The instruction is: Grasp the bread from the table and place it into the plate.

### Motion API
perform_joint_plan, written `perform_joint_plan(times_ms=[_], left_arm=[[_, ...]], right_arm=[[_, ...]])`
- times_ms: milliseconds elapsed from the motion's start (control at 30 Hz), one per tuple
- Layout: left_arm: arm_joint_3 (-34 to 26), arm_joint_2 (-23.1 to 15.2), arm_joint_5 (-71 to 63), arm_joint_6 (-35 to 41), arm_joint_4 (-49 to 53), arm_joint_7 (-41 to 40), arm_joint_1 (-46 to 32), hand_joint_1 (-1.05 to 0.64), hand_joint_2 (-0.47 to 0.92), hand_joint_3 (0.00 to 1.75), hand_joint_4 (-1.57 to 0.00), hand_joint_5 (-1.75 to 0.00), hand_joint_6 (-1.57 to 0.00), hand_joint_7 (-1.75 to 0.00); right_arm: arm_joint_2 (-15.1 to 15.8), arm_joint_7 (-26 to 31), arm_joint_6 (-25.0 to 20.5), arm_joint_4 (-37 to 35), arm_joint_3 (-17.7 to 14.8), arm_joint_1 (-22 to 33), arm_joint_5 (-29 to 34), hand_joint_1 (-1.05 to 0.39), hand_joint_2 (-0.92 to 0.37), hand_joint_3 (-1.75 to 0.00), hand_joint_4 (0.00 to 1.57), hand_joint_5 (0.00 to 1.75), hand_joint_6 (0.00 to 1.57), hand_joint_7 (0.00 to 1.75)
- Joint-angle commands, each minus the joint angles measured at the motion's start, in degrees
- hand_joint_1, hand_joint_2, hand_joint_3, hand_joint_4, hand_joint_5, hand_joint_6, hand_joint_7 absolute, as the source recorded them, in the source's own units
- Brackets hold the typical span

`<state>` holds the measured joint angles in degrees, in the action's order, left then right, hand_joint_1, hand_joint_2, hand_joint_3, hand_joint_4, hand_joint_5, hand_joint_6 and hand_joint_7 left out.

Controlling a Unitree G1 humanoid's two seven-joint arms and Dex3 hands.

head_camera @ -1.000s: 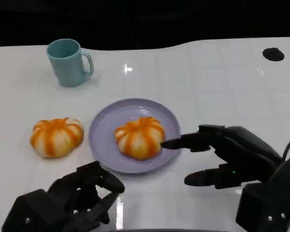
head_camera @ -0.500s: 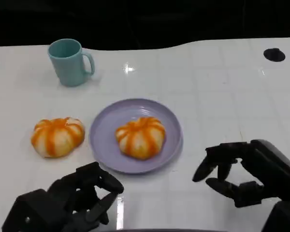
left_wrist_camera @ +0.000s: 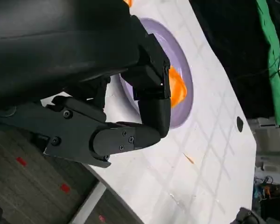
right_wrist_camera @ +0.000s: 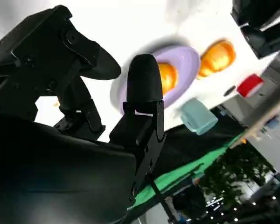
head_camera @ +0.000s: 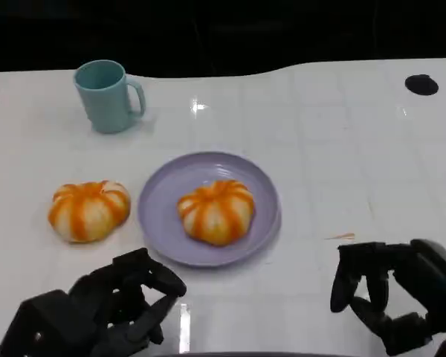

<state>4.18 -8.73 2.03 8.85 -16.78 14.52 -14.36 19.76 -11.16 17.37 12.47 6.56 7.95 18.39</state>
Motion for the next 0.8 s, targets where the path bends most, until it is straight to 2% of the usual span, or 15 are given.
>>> perform_joint_plan(times_ms=[33, 467, 667, 800], left_arm=[[-0.43, -0.99, 0.34, -0.14, 0.20, 0.41, 0.41, -0.39, 0.92, 0.47, -0.63, -1.75, -0.60, -1.31], [-0.59, -1.51, 0.89, -0.34, 0.39, 0.32, 0.31, -0.38, 0.92, 0.46, -0.62, -1.75, -0.60, -1.30], [-0.66, -1.87, 0.43, -1.64, 1.58, 0.34, 0.56, -0.38, 0.92, 0.47, -0.65, -1.75, -0.61, -1.31], [-0.90, -2.09, 0.93, -2.60, 2.41, 0.62, 0.62, -0.37, 0.92, 0.47, -0.64, -1.75, -0.62, -1.32]], right_arm=[[-0.68, 1.58, -0.30, 0.20, -0.65, 1.49, 0.15, -0.03, -0.30, -1.32, 0.89, 1.75, 0.81, 1.37], [-1.85, 7.86, 6.04, -5.41, -0.01, 1.68, 4.36, -0.05, -0.29, -1.31, 0.94, 1.75, 0.82, 1.42], [-1.96, 8.21, 6.63, -6.79, 0.33, 0.91, 4.86, -0.02, -0.24, -1.37, 0.94, 1.75, 0.83, 1.42], [-2.26, 8.35, 6.45, -7.11, 0.59, 0.74, 5.26, -0.04, -0.27, -1.29, 0.95, 1.75, 0.84, 1.40]])
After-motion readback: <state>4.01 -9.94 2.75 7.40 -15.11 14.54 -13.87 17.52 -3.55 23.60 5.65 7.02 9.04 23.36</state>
